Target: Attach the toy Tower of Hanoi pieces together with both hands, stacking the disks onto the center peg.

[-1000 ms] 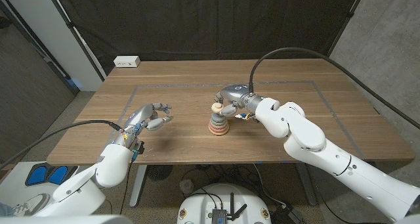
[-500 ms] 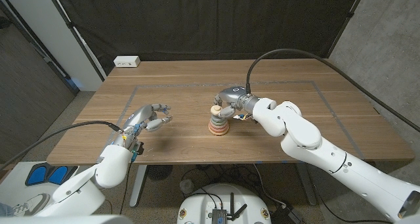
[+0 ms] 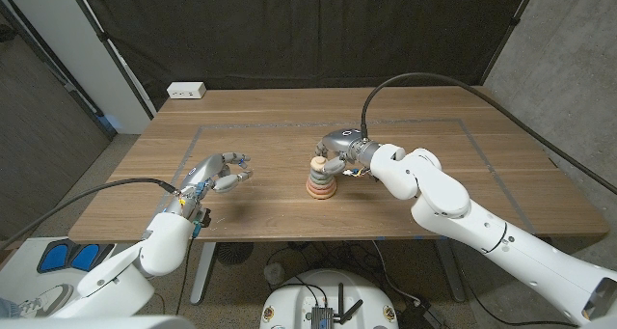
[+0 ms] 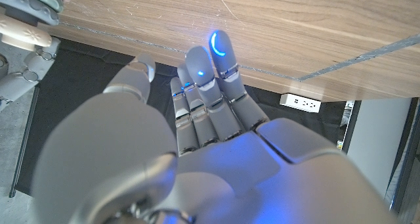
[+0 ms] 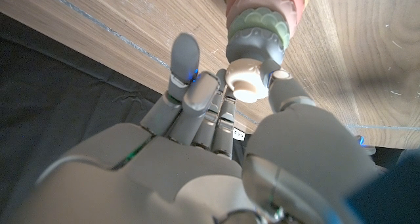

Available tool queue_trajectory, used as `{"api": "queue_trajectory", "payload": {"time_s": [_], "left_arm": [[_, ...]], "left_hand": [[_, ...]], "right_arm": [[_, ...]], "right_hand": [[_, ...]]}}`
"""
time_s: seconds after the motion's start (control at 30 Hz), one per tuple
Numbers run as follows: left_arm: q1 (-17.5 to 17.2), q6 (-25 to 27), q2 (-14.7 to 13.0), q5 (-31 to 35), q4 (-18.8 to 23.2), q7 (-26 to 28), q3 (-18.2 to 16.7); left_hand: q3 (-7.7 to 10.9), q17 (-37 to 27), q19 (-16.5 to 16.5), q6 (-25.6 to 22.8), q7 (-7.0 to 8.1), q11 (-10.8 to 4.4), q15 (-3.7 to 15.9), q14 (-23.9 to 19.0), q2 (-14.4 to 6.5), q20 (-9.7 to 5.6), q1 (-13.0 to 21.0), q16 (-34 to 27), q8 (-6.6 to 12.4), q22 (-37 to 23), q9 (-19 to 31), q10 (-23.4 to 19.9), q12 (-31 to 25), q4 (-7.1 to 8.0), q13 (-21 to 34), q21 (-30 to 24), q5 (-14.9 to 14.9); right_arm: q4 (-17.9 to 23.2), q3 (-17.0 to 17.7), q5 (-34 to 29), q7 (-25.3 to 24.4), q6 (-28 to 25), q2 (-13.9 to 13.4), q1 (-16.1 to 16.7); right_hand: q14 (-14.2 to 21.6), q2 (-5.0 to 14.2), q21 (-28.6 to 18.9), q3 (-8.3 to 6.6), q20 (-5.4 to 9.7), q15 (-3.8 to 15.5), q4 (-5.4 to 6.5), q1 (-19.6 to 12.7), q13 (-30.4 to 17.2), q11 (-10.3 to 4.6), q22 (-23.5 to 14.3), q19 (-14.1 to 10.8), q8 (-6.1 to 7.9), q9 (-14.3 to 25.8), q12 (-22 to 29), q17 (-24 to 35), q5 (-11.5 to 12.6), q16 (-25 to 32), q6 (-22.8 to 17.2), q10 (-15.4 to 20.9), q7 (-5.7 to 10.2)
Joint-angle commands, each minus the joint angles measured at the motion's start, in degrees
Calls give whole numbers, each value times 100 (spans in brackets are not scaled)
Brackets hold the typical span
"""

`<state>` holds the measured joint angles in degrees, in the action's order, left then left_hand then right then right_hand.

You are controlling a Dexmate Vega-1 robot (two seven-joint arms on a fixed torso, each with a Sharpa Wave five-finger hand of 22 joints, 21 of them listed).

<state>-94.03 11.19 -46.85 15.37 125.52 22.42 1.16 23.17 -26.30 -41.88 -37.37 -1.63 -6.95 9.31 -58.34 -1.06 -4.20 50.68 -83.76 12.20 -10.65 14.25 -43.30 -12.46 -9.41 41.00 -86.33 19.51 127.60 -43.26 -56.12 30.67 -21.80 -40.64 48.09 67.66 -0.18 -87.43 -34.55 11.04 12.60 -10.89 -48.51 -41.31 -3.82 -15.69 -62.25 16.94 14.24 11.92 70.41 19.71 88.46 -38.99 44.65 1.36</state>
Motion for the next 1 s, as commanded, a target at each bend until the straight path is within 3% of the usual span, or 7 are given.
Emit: {"api": "queue_trajectory", "payload": {"time_s": [0.03, 1.0], "left_arm": [[16, -5, -10, -32, -28, 5, 13], [35, 25, -76, -65, -33, -8, 34]], "left_hand": [[53, -5, -42, -16, -48, -11, 322, -28, 34, -756, 2, -35, -24, -21, 8, -35, 11, -12, 14, -34, -20], [77, 1, -45, -35, -49, -17, 322, -25, 36, -757, -13, -42, -24, -20, 10, -49, 9, -13, 25, -34, -25]], "right_arm": [[-51, -65, 7, 68, -12, 4, -57], [-102, -68, 103, -32, -14, -51, -35]], "right_hand": [[-17, 381, -3, -130, 161, -13, 131, -275, -9, -223, -10, 13, -10, 30, 19, 14, 27, 3, -173, 238, 182], [-49, 361, 9, -127, 161, -12, 124, -246, -22, -243, 5, 41, -16, 49, -10, 14, 33, 3, -226, 215, 215]]}}
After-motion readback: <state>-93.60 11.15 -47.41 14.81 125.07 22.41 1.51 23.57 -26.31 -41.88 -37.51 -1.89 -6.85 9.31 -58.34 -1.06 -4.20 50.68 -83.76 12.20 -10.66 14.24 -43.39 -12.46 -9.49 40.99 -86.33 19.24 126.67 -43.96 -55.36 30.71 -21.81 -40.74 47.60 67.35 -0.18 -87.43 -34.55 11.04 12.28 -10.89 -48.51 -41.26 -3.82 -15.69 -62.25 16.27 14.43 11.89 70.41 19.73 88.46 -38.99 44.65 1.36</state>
